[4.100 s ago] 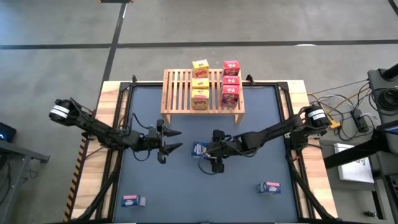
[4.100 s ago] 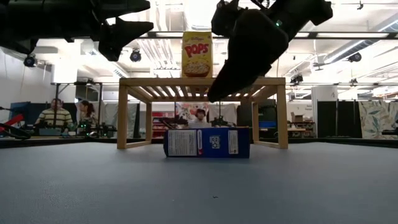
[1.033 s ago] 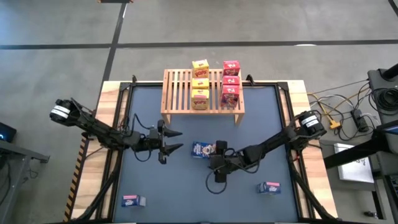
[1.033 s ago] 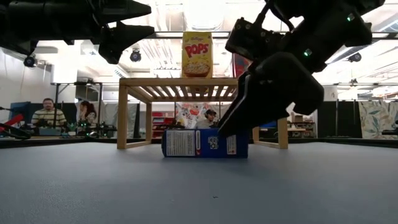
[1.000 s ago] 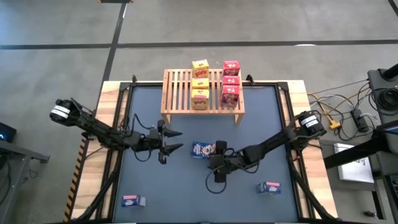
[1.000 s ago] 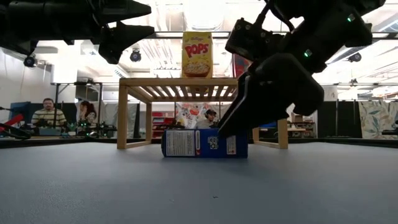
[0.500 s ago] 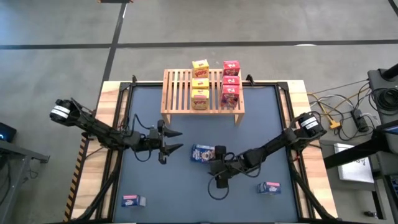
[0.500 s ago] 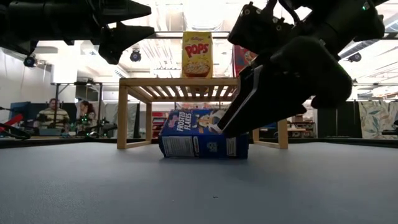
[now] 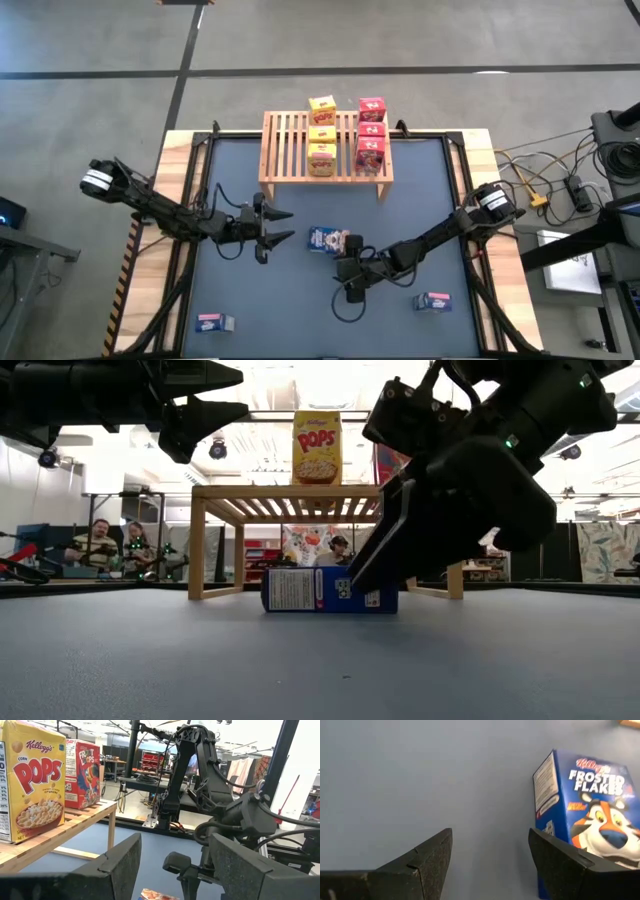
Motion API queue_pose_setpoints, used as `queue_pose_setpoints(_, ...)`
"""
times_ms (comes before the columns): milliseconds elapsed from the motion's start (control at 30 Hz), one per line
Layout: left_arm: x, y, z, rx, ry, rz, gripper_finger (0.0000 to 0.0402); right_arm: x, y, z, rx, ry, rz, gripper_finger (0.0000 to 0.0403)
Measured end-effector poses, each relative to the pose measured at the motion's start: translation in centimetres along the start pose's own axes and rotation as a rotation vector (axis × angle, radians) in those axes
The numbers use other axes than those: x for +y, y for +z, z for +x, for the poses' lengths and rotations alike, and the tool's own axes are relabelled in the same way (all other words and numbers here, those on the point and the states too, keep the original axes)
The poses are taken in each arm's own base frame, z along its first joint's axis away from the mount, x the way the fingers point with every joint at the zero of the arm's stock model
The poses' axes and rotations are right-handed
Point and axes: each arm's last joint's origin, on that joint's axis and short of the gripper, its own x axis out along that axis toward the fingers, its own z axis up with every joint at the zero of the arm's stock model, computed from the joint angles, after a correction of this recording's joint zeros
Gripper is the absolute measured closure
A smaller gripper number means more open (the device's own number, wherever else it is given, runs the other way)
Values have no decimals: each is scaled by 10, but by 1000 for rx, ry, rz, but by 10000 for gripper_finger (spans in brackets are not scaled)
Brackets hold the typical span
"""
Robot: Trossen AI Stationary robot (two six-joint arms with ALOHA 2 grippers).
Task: Stack cereal on shelf
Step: Put the top blue cereal box on the shelf
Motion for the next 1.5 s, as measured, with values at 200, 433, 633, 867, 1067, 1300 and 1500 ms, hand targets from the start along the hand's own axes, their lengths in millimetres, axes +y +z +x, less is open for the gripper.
queue_pose_setpoints(200,0,0,0,0,0,0,183,0,6,-3,-42,-6,11,149)
queue_pose_setpoints(433,0,0,0,0,0,0,183,-2,6,-3,-42,-56,5,149)
queue_pose_setpoints(633,0,0,0,0,0,0,183,-2,6,-3,-43,-65,6,149)
queue_pose_setpoints(867,0,0,0,0,0,0,183,-5,6,-2,-48,-105,9,149)
queue_pose_setpoints(1067,0,0,0,0,0,0,183,-6,6,-2,-44,-107,11,149)
queue_pose_setpoints(1300,0,0,0,0,1,0,183,-8,2,-2,-1,-120,35,149)
queue_pose_setpoints(1500,0,0,0,0,0,0,183,-9,0,-2,14,-132,45,149)
